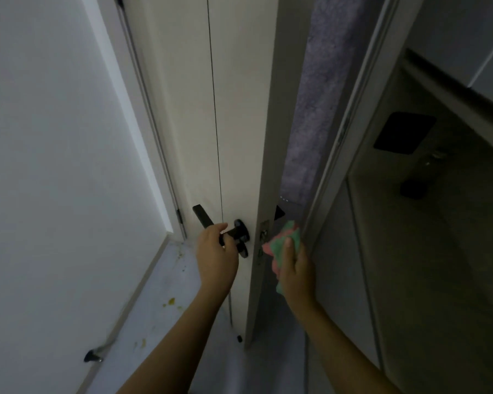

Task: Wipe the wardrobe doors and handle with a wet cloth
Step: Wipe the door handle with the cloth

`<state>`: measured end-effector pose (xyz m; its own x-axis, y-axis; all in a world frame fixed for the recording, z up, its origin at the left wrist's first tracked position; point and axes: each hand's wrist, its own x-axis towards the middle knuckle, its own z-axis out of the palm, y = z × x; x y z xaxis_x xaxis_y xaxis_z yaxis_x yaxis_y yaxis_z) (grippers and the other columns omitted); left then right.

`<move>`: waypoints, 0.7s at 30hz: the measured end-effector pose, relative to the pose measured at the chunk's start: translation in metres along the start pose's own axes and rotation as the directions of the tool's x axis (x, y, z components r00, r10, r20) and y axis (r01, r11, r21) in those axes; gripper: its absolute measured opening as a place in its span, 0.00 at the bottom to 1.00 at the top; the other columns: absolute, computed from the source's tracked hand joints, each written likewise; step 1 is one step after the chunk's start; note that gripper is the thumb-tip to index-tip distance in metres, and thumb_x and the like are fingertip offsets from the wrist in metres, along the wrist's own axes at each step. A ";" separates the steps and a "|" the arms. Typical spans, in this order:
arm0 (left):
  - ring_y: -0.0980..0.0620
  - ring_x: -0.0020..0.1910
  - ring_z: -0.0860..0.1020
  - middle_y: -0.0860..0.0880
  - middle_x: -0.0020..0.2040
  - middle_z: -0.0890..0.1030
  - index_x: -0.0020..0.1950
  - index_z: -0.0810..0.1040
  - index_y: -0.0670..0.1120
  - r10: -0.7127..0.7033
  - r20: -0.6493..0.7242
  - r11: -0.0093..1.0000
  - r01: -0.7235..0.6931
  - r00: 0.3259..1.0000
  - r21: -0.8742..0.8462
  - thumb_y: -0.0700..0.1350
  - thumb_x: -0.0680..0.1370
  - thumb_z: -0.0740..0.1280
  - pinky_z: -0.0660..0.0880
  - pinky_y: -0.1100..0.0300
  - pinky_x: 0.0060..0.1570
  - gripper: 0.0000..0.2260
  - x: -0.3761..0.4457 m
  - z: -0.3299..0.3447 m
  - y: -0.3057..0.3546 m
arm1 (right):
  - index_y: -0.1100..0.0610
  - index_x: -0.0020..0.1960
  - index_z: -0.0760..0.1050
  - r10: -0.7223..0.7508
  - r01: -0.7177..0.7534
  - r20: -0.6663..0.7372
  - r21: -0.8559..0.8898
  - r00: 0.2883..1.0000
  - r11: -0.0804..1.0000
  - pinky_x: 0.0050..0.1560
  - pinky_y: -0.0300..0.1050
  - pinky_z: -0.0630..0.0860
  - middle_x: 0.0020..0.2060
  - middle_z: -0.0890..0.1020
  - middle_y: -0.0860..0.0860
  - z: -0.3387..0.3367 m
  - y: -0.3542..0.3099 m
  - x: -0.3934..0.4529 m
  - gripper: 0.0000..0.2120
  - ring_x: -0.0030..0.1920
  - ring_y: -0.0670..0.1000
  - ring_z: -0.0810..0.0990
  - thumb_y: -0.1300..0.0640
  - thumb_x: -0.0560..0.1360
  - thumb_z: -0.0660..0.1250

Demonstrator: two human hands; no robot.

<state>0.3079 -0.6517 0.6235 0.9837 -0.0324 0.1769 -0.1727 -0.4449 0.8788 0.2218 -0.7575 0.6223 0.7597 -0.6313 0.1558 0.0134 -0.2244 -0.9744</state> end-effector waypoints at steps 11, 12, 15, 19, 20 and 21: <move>0.48 0.54 0.75 0.51 0.49 0.77 0.53 0.81 0.45 0.198 0.066 0.976 -0.191 0.978 -0.103 0.38 0.78 0.61 0.68 0.61 0.54 0.10 0.059 0.018 -0.009 | 0.52 0.70 0.63 0.043 -0.045 -0.030 -0.061 0.999 0.997 0.49 0.27 0.72 0.52 0.76 0.42 0.037 0.014 0.023 0.21 0.51 0.37 0.76 0.47 0.78 0.53; 0.47 0.55 0.74 0.49 0.50 0.78 0.54 0.81 0.44 0.239 0.067 0.970 -0.236 0.969 -0.048 0.39 0.78 0.61 0.65 0.62 0.55 0.11 0.072 0.020 -0.014 | 0.51 0.68 0.65 0.035 -0.040 -0.067 -0.085 0.997 0.996 0.48 0.28 0.73 0.50 0.76 0.43 0.044 0.015 0.028 0.20 0.50 0.39 0.77 0.46 0.79 0.53; 0.46 0.59 0.72 0.44 0.58 0.78 0.58 0.81 0.44 0.285 0.142 0.953 -0.295 0.948 0.060 0.39 0.79 0.64 0.60 0.64 0.59 0.10 0.111 0.023 -0.027 | 0.48 0.66 0.66 -0.018 -0.005 -0.150 -0.147 0.989 0.989 0.46 0.30 0.74 0.45 0.76 0.38 0.063 0.009 0.041 0.17 0.47 0.41 0.78 0.44 0.80 0.52; 0.56 0.52 0.74 0.48 0.54 0.78 0.59 0.80 0.43 0.223 0.442 0.974 -0.213 0.868 -0.074 0.43 0.80 0.63 0.66 0.74 0.51 0.10 0.155 0.025 -0.030 | 0.58 0.47 0.76 -0.277 0.095 -0.369 -0.442 0.887 0.892 0.33 0.52 0.77 0.36 0.78 0.52 0.094 0.004 0.070 0.26 0.35 0.54 0.78 0.40 0.81 0.48; 0.56 0.49 0.74 0.49 0.52 0.79 0.57 0.80 0.43 0.213 0.481 0.977 -0.194 0.851 -0.089 0.43 0.80 0.64 0.66 0.77 0.47 0.10 0.162 0.026 -0.029 | 0.60 0.44 0.75 -0.338 0.093 -0.385 -0.532 0.859 0.841 0.31 0.52 0.76 0.35 0.77 0.54 0.098 0.004 0.078 0.29 0.34 0.55 0.76 0.40 0.81 0.46; 0.56 0.47 0.75 0.50 0.49 0.79 0.56 0.81 0.43 0.203 0.519 0.979 -0.170 0.830 -0.110 0.44 0.80 0.64 0.67 0.76 0.44 0.09 0.172 0.029 -0.031 | 0.62 0.43 0.75 -0.391 0.073 -0.397 -0.618 0.831 0.783 0.34 0.52 0.75 0.36 0.77 0.56 0.105 0.007 0.087 0.30 0.36 0.56 0.75 0.41 0.82 0.46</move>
<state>0.4837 -0.6693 0.6143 0.8076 -0.5820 0.0948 -0.3422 -0.3317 0.8792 0.3559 -0.7359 0.6124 0.3677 -0.7314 0.5744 -0.3364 -0.6804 -0.6511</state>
